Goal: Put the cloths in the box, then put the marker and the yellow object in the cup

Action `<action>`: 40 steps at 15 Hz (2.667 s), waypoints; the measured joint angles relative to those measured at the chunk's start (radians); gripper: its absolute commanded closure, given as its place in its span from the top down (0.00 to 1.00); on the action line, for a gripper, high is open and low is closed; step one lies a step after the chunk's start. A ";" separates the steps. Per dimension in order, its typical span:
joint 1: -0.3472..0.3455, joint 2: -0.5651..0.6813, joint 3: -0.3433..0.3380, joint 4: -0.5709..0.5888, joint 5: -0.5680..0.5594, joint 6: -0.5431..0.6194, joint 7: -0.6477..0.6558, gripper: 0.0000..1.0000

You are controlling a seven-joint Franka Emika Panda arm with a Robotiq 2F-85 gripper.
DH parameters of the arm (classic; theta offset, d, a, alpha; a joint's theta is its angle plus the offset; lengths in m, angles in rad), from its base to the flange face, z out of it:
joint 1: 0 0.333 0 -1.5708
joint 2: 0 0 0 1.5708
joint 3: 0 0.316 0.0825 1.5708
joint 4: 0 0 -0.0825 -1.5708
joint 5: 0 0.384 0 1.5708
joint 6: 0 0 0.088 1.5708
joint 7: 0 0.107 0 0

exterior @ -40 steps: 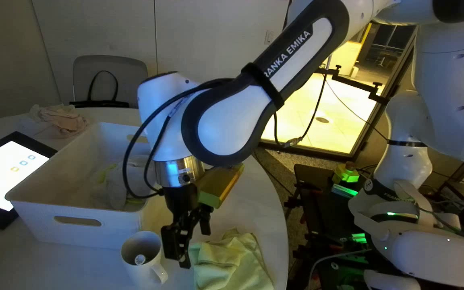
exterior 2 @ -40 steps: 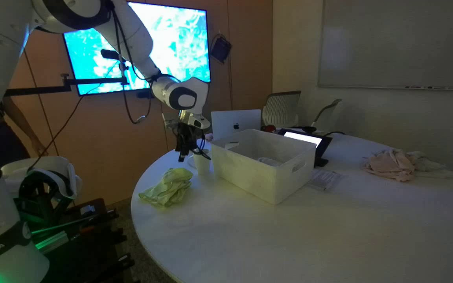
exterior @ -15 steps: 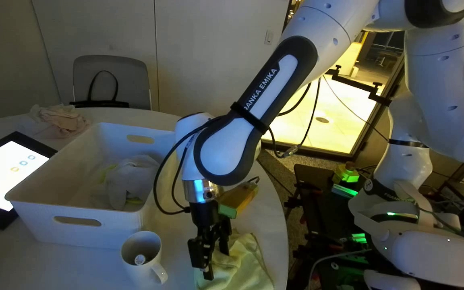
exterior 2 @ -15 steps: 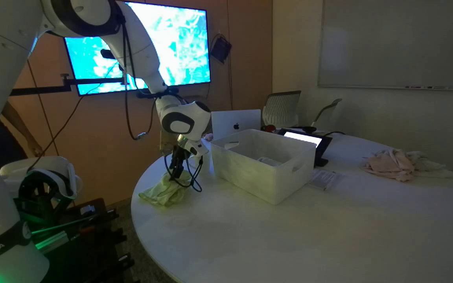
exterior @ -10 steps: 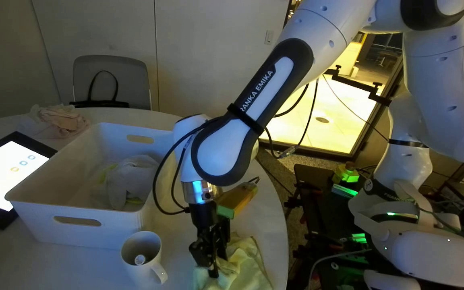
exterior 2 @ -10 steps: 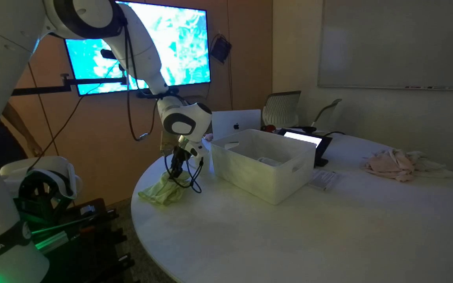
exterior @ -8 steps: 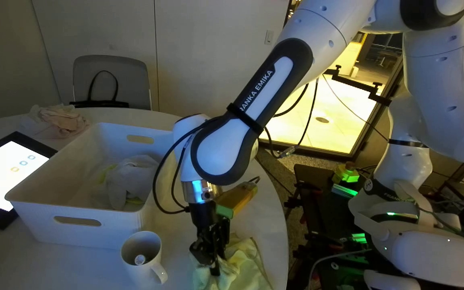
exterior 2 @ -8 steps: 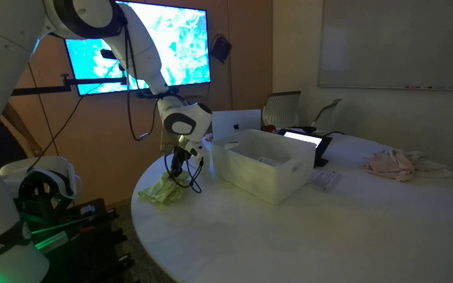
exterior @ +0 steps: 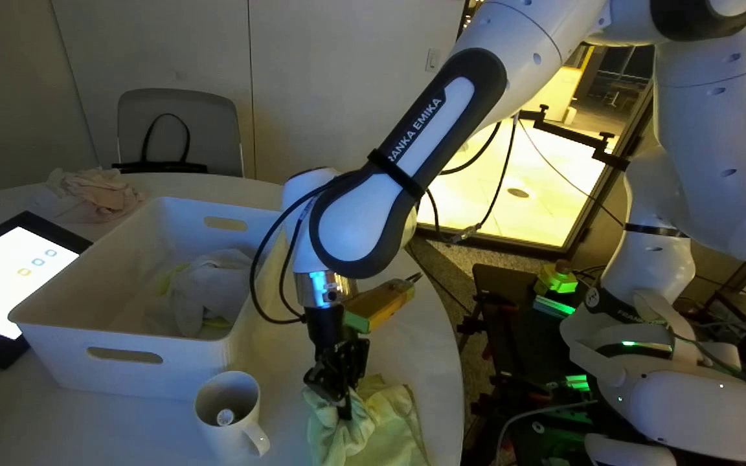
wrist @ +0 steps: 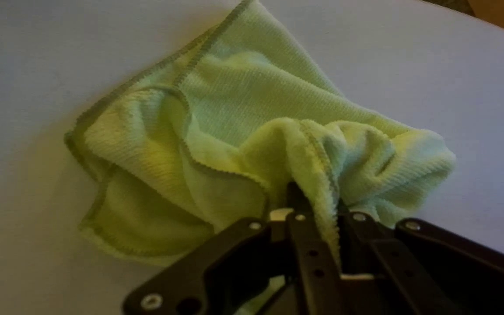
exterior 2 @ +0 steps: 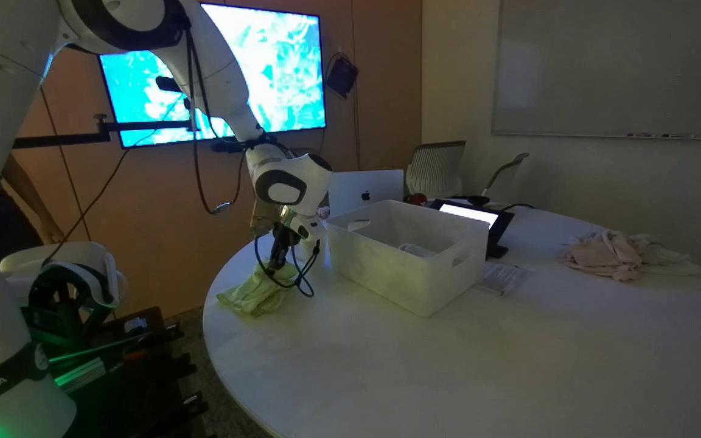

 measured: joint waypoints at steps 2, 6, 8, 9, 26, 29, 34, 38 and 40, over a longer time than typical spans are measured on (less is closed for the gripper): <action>-0.001 -0.062 -0.028 -0.047 0.000 0.007 0.049 0.11; -0.005 -0.255 -0.100 -0.180 -0.025 0.016 0.177 0.11; -0.006 -0.363 -0.132 -0.235 -0.100 0.011 0.263 0.11; -0.007 -0.416 -0.146 -0.252 -0.154 -0.004 0.314 0.11; -0.097 -0.648 -0.123 0.204 -0.575 -0.663 0.572 0.11; -0.096 -0.576 -0.114 0.325 -0.608 -0.671 0.570 0.11; -0.069 -0.386 -0.094 0.555 -0.668 -0.669 0.558 0.12; -0.025 -0.222 -0.093 0.723 -0.680 -0.669 0.521 0.12; -0.012 -0.147 -0.096 0.797 -0.680 -0.669 0.493 0.13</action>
